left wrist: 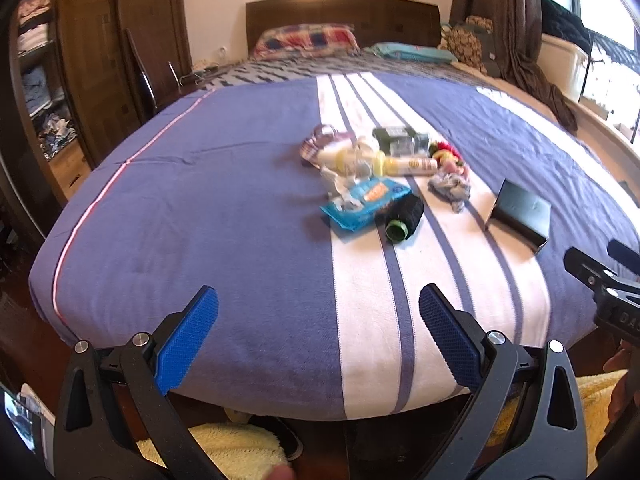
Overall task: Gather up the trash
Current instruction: 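Grasp the black square box with the right tool while the left tool grasps the black thread spool, then carry the box and spool down past the bed edge toward the black bin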
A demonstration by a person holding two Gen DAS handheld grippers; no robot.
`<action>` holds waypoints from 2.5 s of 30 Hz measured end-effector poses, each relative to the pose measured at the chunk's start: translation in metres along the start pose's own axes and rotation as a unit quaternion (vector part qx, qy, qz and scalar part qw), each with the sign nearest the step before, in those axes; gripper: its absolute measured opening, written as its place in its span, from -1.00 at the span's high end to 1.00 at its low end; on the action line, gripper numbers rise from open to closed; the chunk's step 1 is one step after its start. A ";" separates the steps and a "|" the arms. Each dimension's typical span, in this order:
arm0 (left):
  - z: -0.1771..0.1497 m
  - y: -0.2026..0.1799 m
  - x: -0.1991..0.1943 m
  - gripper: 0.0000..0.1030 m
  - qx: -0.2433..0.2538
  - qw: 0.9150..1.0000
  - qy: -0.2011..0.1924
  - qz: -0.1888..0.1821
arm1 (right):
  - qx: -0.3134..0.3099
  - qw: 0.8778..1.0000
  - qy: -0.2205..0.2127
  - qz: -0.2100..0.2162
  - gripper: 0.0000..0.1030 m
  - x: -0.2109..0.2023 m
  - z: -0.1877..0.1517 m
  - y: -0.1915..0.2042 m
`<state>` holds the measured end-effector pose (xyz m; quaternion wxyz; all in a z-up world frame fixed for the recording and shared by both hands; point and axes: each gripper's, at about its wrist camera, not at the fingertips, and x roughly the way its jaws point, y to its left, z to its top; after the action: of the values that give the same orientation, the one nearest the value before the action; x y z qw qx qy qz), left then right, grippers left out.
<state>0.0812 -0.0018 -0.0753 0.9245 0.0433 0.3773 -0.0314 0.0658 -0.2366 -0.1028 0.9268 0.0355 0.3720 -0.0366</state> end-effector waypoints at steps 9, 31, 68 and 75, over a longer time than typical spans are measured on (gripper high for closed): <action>0.007 -0.014 0.044 -0.72 -0.002 0.998 0.042 -0.038 | -0.042 0.999 0.031 -0.016 -0.94 0.058 0.021 -0.009; 0.045 -0.049 0.108 0.15 0.016 0.993 0.060 -0.104 | -0.032 0.998 0.038 0.032 -0.68 0.109 0.060 -0.008; -0.034 -0.027 -0.048 0.46 0.017 0.994 -0.031 -0.100 | -0.054 0.997 -0.043 0.041 -0.40 -0.067 -0.021 0.013; -0.066 -0.024 -0.056 0.46 0.016 0.994 -0.022 -0.103 | -0.066 0.996 -0.032 0.057 -0.40 -0.083 -0.049 0.015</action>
<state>-0.0072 -0.0178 -0.0844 0.9235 0.0184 0.3592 -0.1335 -0.0261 -0.2133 -0.0801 0.9393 -0.0052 0.3406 0.0400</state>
